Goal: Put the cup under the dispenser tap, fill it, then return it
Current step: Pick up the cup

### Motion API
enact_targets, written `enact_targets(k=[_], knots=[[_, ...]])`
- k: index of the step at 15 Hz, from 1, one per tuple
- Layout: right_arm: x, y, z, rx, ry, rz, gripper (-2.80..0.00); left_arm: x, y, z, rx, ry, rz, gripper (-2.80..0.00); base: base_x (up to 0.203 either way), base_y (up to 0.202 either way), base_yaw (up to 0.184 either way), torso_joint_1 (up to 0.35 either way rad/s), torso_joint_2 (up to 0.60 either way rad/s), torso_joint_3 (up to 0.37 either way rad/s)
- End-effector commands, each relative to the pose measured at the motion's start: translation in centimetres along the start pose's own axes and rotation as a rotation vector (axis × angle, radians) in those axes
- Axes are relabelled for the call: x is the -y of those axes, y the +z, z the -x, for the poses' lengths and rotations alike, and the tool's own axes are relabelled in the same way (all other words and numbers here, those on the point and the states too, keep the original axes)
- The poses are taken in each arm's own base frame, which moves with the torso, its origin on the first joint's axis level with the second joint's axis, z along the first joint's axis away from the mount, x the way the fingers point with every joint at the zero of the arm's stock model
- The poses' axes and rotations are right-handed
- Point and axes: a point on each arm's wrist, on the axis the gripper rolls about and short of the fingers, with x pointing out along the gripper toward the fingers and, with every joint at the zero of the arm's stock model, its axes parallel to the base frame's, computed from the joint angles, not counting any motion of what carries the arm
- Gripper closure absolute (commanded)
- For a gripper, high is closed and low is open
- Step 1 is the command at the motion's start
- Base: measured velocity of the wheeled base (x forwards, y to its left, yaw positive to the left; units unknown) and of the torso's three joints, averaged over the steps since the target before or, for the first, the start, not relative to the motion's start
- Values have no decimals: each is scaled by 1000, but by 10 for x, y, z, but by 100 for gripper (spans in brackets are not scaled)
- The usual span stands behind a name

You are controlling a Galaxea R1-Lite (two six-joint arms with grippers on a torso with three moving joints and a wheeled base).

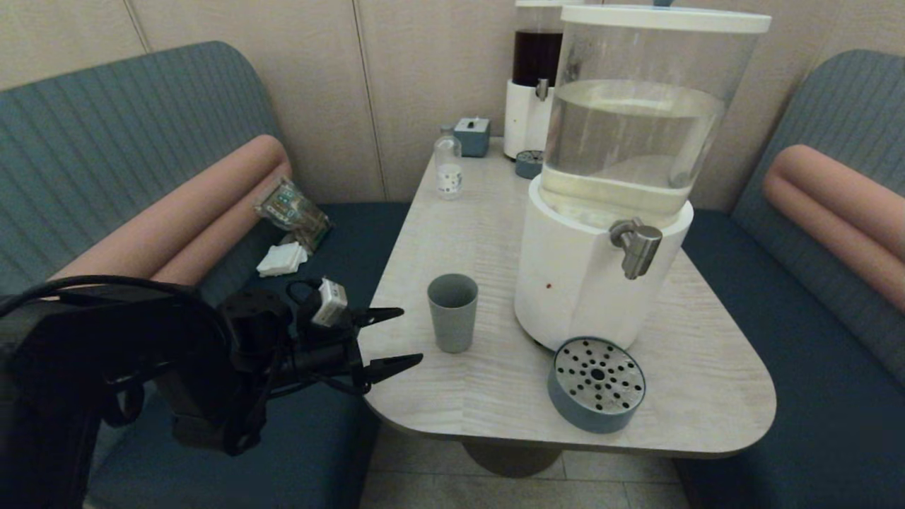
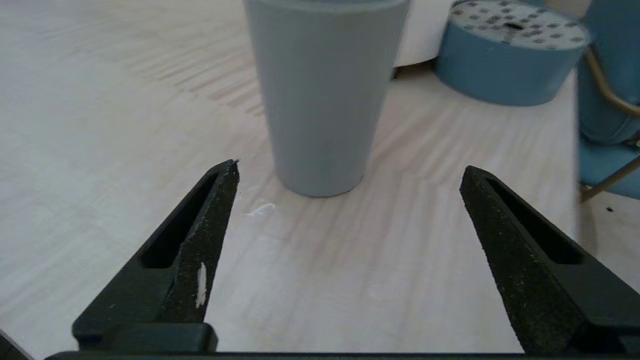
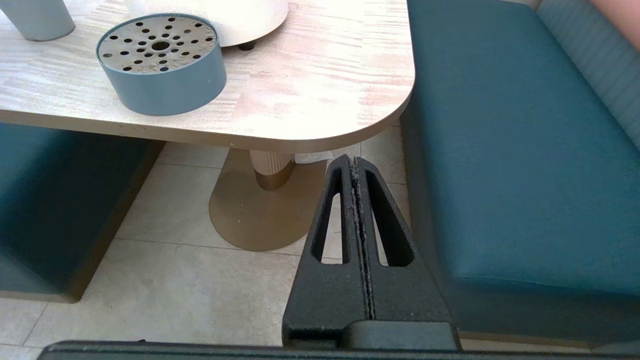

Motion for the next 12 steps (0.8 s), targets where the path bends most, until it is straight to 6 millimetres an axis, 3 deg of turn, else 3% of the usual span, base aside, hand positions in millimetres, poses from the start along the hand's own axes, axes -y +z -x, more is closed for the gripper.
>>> enact_targets(k=[1, 8, 12], knots=[[0, 0, 0, -1, 0, 0, 0, -6, -16, -7, -3, -10, 6, -280, 0, 0, 0, 0, 0, 0], [0, 0, 0, 2, 0, 0, 0, -20, -31, -35, 29, -30, -28, -280, 0, 0, 0, 0, 0, 0], [0, 0, 0, 0, 0, 0, 0, -22, -27, -59, 64, -19, -32, -280, 0, 0, 0, 0, 0, 0]])
